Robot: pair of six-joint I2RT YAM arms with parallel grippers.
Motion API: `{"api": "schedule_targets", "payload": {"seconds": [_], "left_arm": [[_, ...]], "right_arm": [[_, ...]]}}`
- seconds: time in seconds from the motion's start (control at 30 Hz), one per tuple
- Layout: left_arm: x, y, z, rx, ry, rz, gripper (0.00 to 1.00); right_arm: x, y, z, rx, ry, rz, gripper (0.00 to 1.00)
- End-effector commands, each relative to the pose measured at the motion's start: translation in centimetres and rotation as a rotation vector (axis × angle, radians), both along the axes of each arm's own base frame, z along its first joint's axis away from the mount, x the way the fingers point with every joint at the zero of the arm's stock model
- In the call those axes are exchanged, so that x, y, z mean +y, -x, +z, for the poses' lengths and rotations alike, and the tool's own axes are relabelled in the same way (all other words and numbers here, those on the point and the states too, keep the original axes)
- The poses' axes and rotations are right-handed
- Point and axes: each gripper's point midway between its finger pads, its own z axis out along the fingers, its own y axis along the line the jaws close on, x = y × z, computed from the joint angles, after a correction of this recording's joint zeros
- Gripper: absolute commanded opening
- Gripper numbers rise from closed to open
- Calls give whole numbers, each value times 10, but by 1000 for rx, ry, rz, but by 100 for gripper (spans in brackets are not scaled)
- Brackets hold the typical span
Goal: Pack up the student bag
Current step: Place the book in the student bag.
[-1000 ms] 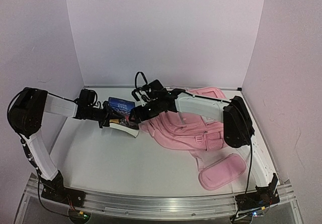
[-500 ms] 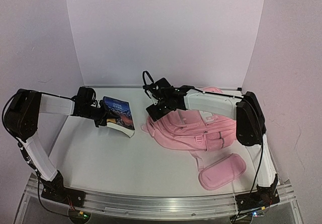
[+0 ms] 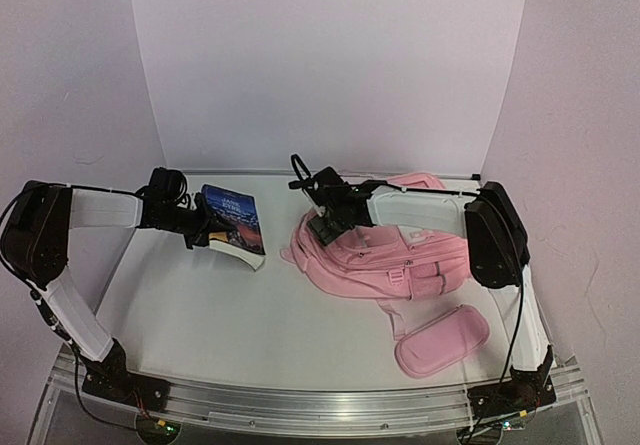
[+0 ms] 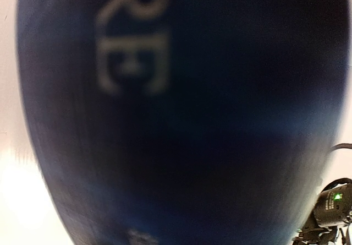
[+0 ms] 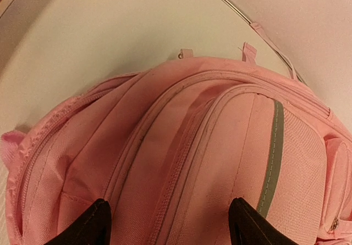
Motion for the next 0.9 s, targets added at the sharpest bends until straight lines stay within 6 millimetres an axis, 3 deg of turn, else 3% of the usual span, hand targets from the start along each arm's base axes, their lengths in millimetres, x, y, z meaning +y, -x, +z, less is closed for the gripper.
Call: {"api": "schedule_targets", "payload": {"seconds": [0.0,0.07,0.13,0.2,0.37,0.5,0.7,0.87], "left_arm": [[-11,-27,82,-284,67,-44,0],[-12,-27,87,-294,73,-50,0],[-13,-26,96,-316,84,-58,0],[-15,-24,106,-337,98,-69,0],[-21,-16,135,-390,140,-114,0],[-27,-7,153,-420,183,-136,0],[-58,4,174,-451,281,-196,0],[-93,-1,169,-431,353,-235,0]], "right_arm": [[-22,-1,-7,-9,80,-20,64],[-28,-3,-3,-2,69,-27,45],[-31,-7,15,-1,31,-36,19],[-34,-12,41,8,-44,-48,0],[-29,-20,117,53,-320,-28,0],[-39,-26,164,96,-542,-31,0],[-65,-41,208,195,-821,-30,0],[-68,-39,238,245,-956,65,0]]}}
